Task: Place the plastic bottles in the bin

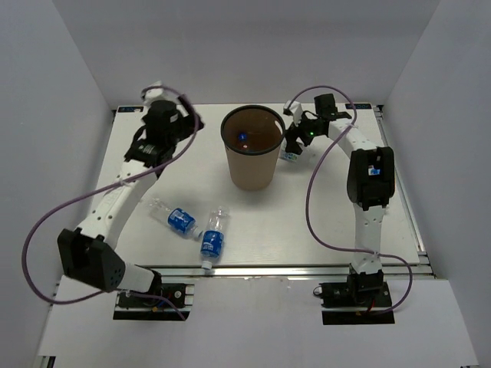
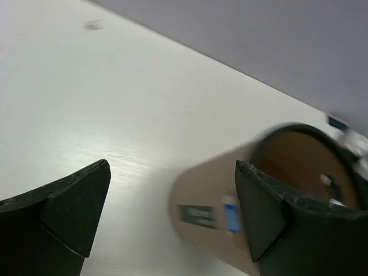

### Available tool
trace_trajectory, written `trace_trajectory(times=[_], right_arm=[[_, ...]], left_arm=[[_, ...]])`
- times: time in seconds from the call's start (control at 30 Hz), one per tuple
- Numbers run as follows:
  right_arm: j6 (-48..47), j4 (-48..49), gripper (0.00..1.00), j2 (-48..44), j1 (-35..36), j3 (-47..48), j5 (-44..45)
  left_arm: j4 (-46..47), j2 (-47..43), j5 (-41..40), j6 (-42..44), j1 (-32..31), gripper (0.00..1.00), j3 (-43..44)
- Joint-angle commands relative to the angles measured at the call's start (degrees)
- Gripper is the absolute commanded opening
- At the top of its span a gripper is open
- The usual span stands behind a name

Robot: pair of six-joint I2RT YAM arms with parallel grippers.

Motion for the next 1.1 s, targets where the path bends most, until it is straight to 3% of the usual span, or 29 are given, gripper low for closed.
trace_trajectory(times=[0.0, 0.2, 0.3, 0.33, 0.4, 0.53, 0.73, 0.83, 0.97, 1.07], right_arm=[[-1.5, -0.8, 0.89, 1.7, 0.7, 2.9, 4.3], [-1.7, -1.5, 0.88, 4.9, 2.2, 3.8, 6.8], [-1.3, -0.1, 0.76, 5.0, 2.7, 3.1, 8.8], [-0.7, 0.3, 0.60, 4.8, 2.7, 3.1, 9.0], [-0.3, 1.3, 0.40, 3.4, 2.7, 2.9, 10.8], [3.5, 7.7, 0.23, -2.6, 2.2, -0.9, 18.4], [13.5, 15.2, 0.25, -17.7, 0.0, -5.0, 27.3], [16.9, 15.5, 0.28, -26.0, 0.1, -5.0, 21.4], [25.0, 22.1, 0.28, -35.4, 1.9, -6.7, 6.3], [29.7, 26.1, 0.27, -36.0, 6.8, -6.2, 2.3]], left_arm=[[-1.8, -7.3, -1.9, -7.3, 6.2, 0.98, -10.2], [-9.8, -11.4, -9.6, -10.4, 7.1, 0.98, -15.4], [-11.9, -12.4, -11.2, -13.0, 7.2, 0.98, -16.5], [-12.3, -12.6, -11.3, -13.4, 7.3, 0.98, -17.1], [-12.9, -13.5, -11.6, -14.8, 7.3, 0.98, -17.6], [-16.2, -15.2, -12.2, -17.7, 7.4, 0.98, -19.0], [-19.4, -18.1, -11.8, -20.9, 7.4, 0.98, -23.9], [-20.0, -19.6, -12.4, -21.9, 7.3, 0.98, -26.5], [-19.6, -20.7, -12.5, -23.2, 7.3, 0.98, -29.4], [-19.6, -20.7, -13.4, -25.2, 7.5, 0.98, -31.1]])
